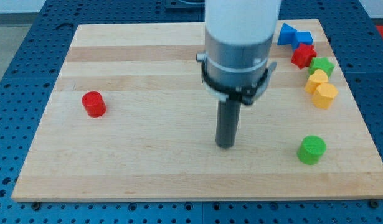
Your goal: Place the green circle towards the bottom of the yellow hexagon
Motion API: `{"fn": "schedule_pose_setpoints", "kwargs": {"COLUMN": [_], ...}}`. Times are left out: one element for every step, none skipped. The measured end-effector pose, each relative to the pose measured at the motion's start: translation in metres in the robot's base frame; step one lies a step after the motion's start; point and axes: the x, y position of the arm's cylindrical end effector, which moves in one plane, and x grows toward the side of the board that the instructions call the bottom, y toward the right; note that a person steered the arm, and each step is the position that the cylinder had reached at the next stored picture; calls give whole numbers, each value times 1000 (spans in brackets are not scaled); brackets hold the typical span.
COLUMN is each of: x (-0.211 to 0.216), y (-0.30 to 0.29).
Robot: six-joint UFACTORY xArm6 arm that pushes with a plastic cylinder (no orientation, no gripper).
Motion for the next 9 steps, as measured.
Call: {"fn": "schedule_pose_setpoints", "kwargs": {"x": [43,55,44,16,0,21,43,46,21], "y": [19,95,161,200,211,204,191,156,139]}}
